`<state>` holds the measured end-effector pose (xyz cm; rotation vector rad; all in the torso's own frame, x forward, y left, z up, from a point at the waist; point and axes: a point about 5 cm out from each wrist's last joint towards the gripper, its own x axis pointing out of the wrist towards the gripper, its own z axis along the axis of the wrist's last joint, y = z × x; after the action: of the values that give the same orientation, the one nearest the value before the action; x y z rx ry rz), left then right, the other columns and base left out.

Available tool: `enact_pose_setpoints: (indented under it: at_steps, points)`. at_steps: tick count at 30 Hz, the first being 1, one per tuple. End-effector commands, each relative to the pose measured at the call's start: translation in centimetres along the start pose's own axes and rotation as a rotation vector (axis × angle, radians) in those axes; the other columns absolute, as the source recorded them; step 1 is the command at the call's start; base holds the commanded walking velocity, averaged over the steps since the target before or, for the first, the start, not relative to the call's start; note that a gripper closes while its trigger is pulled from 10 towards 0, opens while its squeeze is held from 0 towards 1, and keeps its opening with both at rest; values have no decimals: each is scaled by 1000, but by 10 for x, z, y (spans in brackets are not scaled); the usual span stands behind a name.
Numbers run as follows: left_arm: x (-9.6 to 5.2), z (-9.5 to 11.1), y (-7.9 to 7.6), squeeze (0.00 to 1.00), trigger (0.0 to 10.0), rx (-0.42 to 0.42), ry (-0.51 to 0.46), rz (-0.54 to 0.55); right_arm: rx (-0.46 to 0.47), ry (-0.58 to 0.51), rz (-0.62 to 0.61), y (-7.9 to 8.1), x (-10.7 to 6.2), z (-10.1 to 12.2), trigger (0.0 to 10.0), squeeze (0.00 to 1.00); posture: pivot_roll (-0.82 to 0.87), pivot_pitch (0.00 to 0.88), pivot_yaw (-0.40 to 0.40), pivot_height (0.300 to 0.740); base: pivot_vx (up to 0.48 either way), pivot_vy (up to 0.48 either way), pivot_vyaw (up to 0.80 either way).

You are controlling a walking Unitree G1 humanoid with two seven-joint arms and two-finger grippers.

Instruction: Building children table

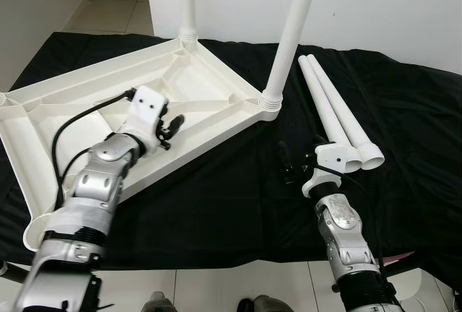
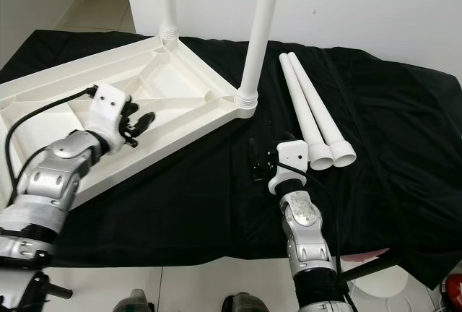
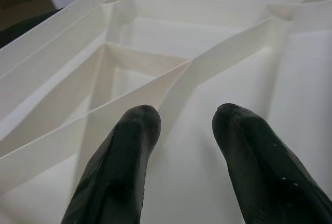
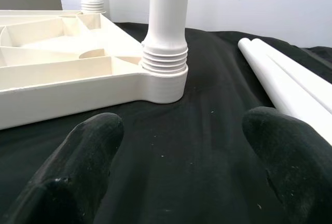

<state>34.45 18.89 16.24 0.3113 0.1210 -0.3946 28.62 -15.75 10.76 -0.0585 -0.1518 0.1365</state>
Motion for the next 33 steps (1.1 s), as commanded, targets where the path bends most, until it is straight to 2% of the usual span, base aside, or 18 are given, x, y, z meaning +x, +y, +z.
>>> enact_pose_setpoints:
  at_steps: [1,4,5,6,7,9,10,12,14,16,24,25,28,29,30,32,33]
  points:
    - [0,-2,7,0,10000,5,13,107,-1,5,-6,0,-1,-3,10000,0,103,0,-49,740,0,0,0]
    - [-13,-16,34,0,10000,91,103,180,-8,5,-6,-3,-1,-3,10000,0,104,0,-48,740,0,0,0]
    - [-13,-16,34,0,10000,91,103,180,-8,5,-6,-3,-1,-3,10000,0,104,0,-48,740,0,0,0]
    - [-17,-18,40,0,10000,137,126,192,-11,4,-7,-4,0,-3,10000,0,104,0,-48,740,0,0,0]
    - [-17,-18,40,0,10000,137,126,192,-11,4,-7,-4,0,-3,10000,0,104,0,-48,740,0,0,0]
    - [-26,-26,42,0,10000,239,175,127,-12,4,-8,-5,0,-3,10000,0,106,0,-53,740,0,0,0]
    - [-26,-26,42,0,10000,239,175,127,-12,4,-8,-5,0,-3,10000,0,106,0,-53,740,0,0,0]
    - [-32,-32,34,0,10000,286,204,20,-15,5,-7,-5,-1,-4,10000,0,108,0,-56,740,0,0,0]
    - [-32,-32,34,0,10000,286,204,20,-15,5,-7,-5,-1,-4,10000,0,108,0,-56,740,0,0,0]
    - [-36,-43,18,0,10000,343,234,-110,-17,4,-5,-5,0,-3,10000,0,109,0,-61,740,0,0,0]
    - [-33,-47,0,0,10000,376,231,-191,-24,1,-7,-8,1,-3,10000,0,102,0,-62,740,0,0,0]
    - [-30,-45,-9,0,10000,378,212,-223,-26,1,-10,-9,1,-2,10000,0,99,0,-62,740,0,0,0]
    - [-29,-45,-12,0,10000,380,207,-231,-26,0,-10,-9,1,-2,10000,0,99,0,-62,740,0,0,0]
    - [-23,-39,-32,0,10000,344,166,-287,-26,-1,-14,-9,1,-2,10000,0,94,0,-60,740,0,0,0]
    - [-23,-39,-32,0,10000,344,166,-287,-26,-1,-14,-9,1,-2,10000,0,94,0,-60,740,0,0,0]
    - [-15,-31,-54,0,10000,308,118,-337,-25,-1,-16,-9,1,-2,10000,0,94,0,-59,740,0,0,0]
    - [-15,-31,-54,0,10000,308,118,-337,-25,-1,-16,-9,1,-2,10000,0,94,0,-59,740,0,0,0]
